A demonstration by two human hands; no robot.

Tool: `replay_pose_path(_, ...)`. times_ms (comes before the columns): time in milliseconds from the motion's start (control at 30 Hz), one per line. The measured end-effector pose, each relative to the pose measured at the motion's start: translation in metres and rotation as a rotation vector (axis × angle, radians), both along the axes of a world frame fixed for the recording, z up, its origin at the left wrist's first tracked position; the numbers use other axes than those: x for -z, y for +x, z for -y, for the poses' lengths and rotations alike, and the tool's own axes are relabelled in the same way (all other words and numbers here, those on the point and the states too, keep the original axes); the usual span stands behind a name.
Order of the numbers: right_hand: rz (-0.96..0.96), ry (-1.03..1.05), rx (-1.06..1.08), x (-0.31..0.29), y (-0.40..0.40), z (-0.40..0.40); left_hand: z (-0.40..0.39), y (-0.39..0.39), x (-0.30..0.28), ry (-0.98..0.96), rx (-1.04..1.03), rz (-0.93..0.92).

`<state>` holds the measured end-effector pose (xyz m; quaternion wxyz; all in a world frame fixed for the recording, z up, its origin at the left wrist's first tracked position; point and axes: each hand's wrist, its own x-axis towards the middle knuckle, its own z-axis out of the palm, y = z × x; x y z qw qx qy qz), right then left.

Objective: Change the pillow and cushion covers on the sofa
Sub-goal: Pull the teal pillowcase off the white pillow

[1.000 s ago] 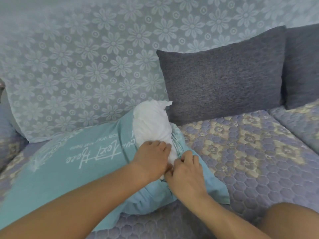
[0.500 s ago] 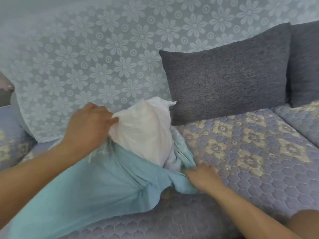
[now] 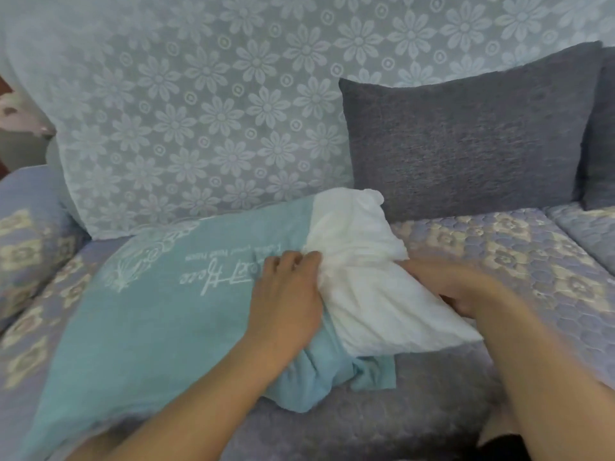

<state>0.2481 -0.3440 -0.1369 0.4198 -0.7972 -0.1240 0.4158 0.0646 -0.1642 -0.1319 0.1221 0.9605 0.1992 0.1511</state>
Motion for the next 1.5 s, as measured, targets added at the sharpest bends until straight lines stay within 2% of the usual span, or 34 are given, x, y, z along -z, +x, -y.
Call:
replay_pose_path(67,0.382,-0.353,-0.089,0.017,0.001,-0.003,-0.003,-0.004,0.01,-0.11,-0.273,-0.062)
replay_pose_path(133,0.589,-0.415,-0.062,0.019,-0.003,-0.007,0.008,-0.008,0.018,-0.222,-0.404,-0.092)
replay_pose_path(200,0.568,-0.227,0.05,0.012,-0.014,-0.011,0.028,-0.008,0.03,-0.206,-0.425,-0.086)
replay_pose_path(267,0.401,-0.073,0.103,0.007,-0.031,-0.018,0.043,-0.007,0.038,-0.105,-0.401,-0.032)
replay_pose_path(333,0.283,-0.049,0.128,0.015,-0.046,-0.024,0.048,-0.007,0.046,-0.018,-0.412,0.048)
replay_pose_path(433,0.216,-0.059,0.233,0.035,-0.056,-0.025,0.05,-0.021,0.052,0.064,-0.421,0.105)
replay_pose_path(533,0.135,0.127,0.412,0.029,-0.054,-0.027,0.056,-0.037,0.058,0.104,-0.41,0.043)
replay_pose_path(633,0.282,0.35,0.494,0.003,-0.049,-0.025,0.042,-0.061,0.058,0.186,-0.416,-0.011)
replay_pose_path(733,0.487,0.481,0.648,-0.036,-0.027,0.001,-0.021,-0.108,0.034,0.296,-0.565,-0.021)
replay_pose_path(767,0.518,0.481,0.678,-0.042,-0.016,0.012,-0.046,-0.124,0.022,0.279,-0.628,-0.034)
replay_pose_path(800,0.55,0.417,0.667,-0.042,-0.004,0.023,-0.068,-0.134,0.012,0.226,-0.687,-0.061)
replay_pose_path(833,0.589,0.269,0.611,-0.034,0.009,0.03,-0.083,-0.137,0.005,0.151,-0.713,-0.134)
replay_pose_path(900,0.634,-0.151,0.298,-0.002,0.019,0.035,-0.089,-0.123,-0.002,0.012,-0.611,-0.31)
replay_pose_path(933,0.629,-0.339,0.11,0.014,0.019,0.035,-0.084,-0.109,-0.005,-0.064,-0.52,-0.332)
replay_pose_path(967,0.64,-0.491,-0.024,0.029,0.017,0.033,-0.076,-0.091,-0.008,-0.146,-0.422,-0.287)
replay_pose_path(1033,0.679,-0.645,-0.114,0.044,0.011,0.033,-0.059,-0.051,-0.02,-0.289,-0.243,-0.083)
replay_pose_path(1067,0.706,-0.667,-0.135,0.045,0.008,0.033,-0.051,-0.029,-0.026,-0.308,-0.176,0.003)
replay_pose_path(1133,0.716,-0.669,-0.149,0.041,0.002,0.035,-0.04,0.016,-0.028,-0.193,-0.089,0.083)
replay_pose_path(1200,0.776,-0.596,-0.082,0.034,-0.001,0.037,-0.04,0.057,-0.021,0.027,-0.064,0.043)
replay_pose_path(1233,0.854,-0.495,0.007,0.029,-0.005,0.036,-0.044,0.073,-0.015,0.097,-0.083,-0.026)
replay_pose_path(1300,1.028,-0.197,0.221,0.014,-0.02,0.028,-0.052,0.086,-0.001,0.09,-0.14,-0.145)
replay_pose_path(1367,1.164,0.06,0.312,-0.001,-0.027,0.012,-0.051,0.076,0.014,-0.005,-0.215,-0.103)
replay_pose_path(1433,1.222,0.164,0.226,-0.011,-0.022,-0.015,-0.039,0.052,0.029,-0.046,-0.281,-0.019)
replay_pose_path(1500,1.232,0.115,0.018,-0.02,-0.003,-0.052,-0.021,0.026,0.041,-0.097,-0.323,0.031)
